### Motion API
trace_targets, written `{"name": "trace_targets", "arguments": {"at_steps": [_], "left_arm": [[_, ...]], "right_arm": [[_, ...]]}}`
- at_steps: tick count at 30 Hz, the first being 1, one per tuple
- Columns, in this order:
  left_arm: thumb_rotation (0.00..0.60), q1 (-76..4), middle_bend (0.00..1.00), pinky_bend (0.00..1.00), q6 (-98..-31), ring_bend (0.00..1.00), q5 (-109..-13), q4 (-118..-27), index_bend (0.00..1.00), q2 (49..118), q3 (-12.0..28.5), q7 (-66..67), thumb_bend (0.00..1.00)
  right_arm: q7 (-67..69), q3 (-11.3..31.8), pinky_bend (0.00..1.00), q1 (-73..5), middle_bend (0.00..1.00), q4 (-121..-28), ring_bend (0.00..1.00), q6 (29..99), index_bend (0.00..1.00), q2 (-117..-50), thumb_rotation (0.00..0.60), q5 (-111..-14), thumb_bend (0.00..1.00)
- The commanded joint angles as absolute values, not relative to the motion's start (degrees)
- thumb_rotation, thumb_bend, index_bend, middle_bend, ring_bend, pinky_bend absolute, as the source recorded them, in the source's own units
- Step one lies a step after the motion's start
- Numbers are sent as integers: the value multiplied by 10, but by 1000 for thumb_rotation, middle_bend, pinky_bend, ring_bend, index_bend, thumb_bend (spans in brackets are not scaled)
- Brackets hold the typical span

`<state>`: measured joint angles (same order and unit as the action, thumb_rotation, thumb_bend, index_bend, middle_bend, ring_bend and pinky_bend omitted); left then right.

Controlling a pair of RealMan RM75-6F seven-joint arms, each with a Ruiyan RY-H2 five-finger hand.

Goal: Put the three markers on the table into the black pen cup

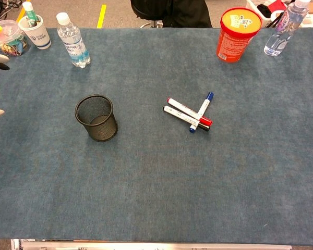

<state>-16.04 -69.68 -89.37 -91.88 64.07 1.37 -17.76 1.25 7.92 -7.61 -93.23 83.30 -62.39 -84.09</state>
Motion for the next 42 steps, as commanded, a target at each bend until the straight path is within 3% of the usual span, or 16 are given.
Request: {"name": "trace_targets", "arguments": {"at_steps": [1,7,20,42], "left_arm": [[600,-207,188,203,-637,219,-918,-882,75,653,2,-259,173],[600,-243,171,203,-599,217,-938,-831,65,692,-12,-340,162],[600,-278,166,202,-602,211,-967,-747,61,788,-34,-443,154],[600,-334,176,202,-576,210,-949,-692,62,875,-39,-494,153]], "right_arm": [[12,79,302,-78,311,-933,232,831,288,-624,600,-839,0],[12,78,302,-78,311,-934,232,829,288,-623,600,-837,0],[7,72,302,-75,311,-939,232,833,288,-621,600,-837,0],[16,68,302,-72,311,-926,232,838,288,-625,600,-838,0]]}}
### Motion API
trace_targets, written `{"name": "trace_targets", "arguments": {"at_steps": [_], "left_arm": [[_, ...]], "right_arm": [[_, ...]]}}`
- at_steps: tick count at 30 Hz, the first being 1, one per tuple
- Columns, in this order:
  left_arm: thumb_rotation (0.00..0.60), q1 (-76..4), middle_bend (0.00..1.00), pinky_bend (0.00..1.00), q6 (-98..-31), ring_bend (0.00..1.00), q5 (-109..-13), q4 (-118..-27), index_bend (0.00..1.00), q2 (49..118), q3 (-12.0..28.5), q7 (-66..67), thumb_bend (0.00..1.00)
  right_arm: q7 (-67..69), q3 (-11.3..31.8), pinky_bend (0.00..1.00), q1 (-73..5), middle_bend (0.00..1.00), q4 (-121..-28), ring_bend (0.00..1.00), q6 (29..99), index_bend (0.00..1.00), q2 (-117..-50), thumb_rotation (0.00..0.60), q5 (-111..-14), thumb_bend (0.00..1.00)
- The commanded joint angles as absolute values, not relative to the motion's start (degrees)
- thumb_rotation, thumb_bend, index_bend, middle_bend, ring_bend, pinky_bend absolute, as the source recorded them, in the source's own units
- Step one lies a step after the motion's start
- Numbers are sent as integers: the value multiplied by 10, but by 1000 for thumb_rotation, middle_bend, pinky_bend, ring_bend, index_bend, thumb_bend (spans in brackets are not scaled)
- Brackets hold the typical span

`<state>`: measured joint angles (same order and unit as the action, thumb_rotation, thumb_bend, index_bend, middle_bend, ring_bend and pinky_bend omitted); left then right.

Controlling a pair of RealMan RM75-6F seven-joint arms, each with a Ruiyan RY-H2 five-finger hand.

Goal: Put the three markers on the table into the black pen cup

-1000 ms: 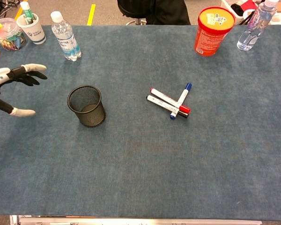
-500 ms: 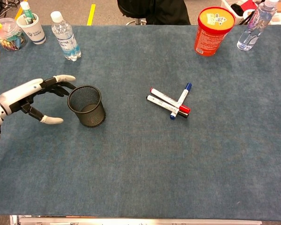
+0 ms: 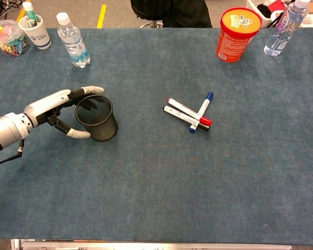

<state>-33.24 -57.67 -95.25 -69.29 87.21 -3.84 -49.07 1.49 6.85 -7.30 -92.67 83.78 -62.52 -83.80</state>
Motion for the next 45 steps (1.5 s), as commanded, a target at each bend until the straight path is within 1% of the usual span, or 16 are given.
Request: {"name": "trace_targets", "arguments": {"at_steps": [1,14,18,22,24,26,29,35,40,45], "left_arm": [[600,-335,180,202,-575,210,-947,-690,64,877,-38,-495,153],[600,-348,263,212,-563,229,-926,-692,194,892,-38,-521,152],[600,-349,283,212,-561,240,-921,-689,208,898,-39,-520,151],[600,-345,328,224,-568,291,-909,-685,243,909,-31,-518,151],[600,-341,360,262,-575,329,-900,-685,271,917,-23,-518,151],[600,-339,378,285,-580,345,-896,-685,284,920,-20,-516,151],[600,-338,393,291,-588,355,-899,-687,300,918,-21,-510,151],[600,-339,392,291,-606,355,-910,-710,298,896,-19,-488,151],[600,-344,390,291,-612,355,-918,-742,296,871,-19,-456,151],[600,-345,390,291,-616,355,-917,-772,296,852,-18,-430,151]], "right_arm": [[17,68,302,-72,311,-925,232,838,288,-625,600,-838,0],[19,66,302,-70,311,-917,232,843,292,-626,600,-840,0],[20,66,302,-71,311,-913,232,843,298,-628,600,-843,0],[21,65,302,-71,311,-913,232,843,298,-628,600,-846,0],[23,64,302,-72,311,-912,232,842,301,-627,600,-847,0],[24,63,302,-73,311,-912,232,839,309,-627,600,-848,0],[23,62,302,-78,314,-912,232,831,320,-627,600,-851,0],[19,57,303,-108,329,-912,232,798,345,-630,600,-880,0],[30,47,320,-158,329,-902,232,738,356,-643,600,-920,0],[29,43,327,-217,329,-876,233,677,360,-675,600,-955,66]]}}
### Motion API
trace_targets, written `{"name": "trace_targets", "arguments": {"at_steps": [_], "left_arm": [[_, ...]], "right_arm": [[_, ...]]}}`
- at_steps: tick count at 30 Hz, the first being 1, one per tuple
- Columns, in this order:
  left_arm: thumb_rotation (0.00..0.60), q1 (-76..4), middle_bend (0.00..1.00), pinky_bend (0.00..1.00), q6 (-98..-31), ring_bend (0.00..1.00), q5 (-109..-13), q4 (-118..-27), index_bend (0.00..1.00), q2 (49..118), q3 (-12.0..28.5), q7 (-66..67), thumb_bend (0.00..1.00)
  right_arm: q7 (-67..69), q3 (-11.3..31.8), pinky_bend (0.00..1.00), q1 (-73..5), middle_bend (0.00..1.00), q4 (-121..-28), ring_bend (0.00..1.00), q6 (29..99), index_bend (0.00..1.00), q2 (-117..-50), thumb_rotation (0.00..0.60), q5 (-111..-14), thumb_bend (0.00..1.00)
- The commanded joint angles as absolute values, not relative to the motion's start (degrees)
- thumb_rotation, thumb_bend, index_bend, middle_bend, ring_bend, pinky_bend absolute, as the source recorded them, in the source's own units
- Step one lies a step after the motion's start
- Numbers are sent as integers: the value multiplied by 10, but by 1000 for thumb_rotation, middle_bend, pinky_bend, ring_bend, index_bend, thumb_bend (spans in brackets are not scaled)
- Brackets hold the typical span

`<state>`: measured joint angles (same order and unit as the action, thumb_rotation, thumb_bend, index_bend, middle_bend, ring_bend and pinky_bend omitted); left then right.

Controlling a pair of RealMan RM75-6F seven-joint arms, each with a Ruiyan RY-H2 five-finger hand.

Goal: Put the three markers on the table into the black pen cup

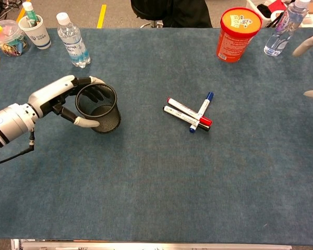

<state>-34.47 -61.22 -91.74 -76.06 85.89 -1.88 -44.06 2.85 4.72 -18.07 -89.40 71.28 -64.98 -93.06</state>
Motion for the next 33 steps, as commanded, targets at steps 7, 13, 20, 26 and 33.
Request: {"name": "trace_targets", "arguments": {"at_steps": [7,13,20,26,33], "left_arm": [[600,-345,389,291,-621,355,-912,-803,296,847,-12,-400,151],[600,-346,388,291,-622,354,-910,-817,296,841,-9,-387,151],[600,-343,387,291,-625,352,-908,-824,294,834,-11,-388,151],[600,-340,387,291,-628,352,-909,-825,293,830,-14,-392,151],[600,-338,385,291,-635,350,-911,-824,292,827,-14,-399,151]], "right_arm": [[8,42,334,-281,329,-829,233,604,431,-744,600,-960,96],[-16,45,335,-320,329,-776,233,565,460,-798,600,-949,127],[-43,45,325,-357,329,-706,233,529,461,-851,600,-938,150],[-59,46,320,-384,329,-648,233,507,474,-895,600,-925,167],[-77,45,313,-409,329,-598,234,489,483,-935,600,-914,201]]}}
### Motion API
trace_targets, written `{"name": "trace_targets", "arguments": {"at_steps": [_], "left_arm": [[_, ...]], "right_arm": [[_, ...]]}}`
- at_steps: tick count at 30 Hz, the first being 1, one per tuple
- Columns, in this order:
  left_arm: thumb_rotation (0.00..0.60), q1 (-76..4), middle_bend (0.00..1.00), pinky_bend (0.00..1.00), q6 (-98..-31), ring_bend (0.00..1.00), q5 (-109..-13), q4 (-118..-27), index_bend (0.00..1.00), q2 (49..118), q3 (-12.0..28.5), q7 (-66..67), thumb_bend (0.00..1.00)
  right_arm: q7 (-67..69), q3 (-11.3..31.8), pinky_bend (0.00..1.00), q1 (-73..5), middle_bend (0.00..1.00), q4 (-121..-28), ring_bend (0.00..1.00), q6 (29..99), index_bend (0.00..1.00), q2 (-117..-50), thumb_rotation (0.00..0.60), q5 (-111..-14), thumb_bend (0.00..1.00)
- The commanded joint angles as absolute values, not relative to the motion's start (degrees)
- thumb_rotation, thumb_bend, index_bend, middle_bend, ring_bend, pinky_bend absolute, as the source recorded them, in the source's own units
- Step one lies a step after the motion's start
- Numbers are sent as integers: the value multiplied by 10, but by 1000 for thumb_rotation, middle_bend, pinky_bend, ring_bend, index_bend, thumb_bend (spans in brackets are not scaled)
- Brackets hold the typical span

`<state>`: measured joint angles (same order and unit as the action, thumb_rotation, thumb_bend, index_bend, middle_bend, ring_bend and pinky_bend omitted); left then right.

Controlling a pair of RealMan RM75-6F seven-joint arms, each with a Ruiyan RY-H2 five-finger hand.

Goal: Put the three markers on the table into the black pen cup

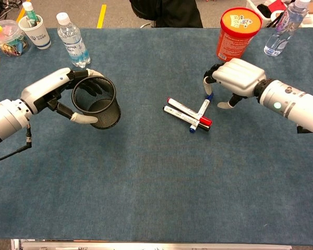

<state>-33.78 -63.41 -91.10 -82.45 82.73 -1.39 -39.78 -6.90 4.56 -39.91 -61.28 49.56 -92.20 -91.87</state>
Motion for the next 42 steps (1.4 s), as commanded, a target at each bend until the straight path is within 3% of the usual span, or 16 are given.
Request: {"name": "trace_targets", "arguments": {"at_steps": [1,29,42], "left_arm": [[600,-337,385,291,-635,349,-911,-824,292,826,-14,-399,151],[600,-331,380,291,-649,347,-918,-813,286,826,-16,-422,151],[600,-337,379,291,-640,347,-915,-810,285,826,-13,-421,151]], "right_arm": [[-80,44,313,-411,329,-594,234,488,487,-938,600,-913,202],[-103,22,312,-449,334,-539,234,468,559,-979,600,-894,269],[-97,18,313,-446,380,-528,234,509,652,-968,600,-900,309]]}}
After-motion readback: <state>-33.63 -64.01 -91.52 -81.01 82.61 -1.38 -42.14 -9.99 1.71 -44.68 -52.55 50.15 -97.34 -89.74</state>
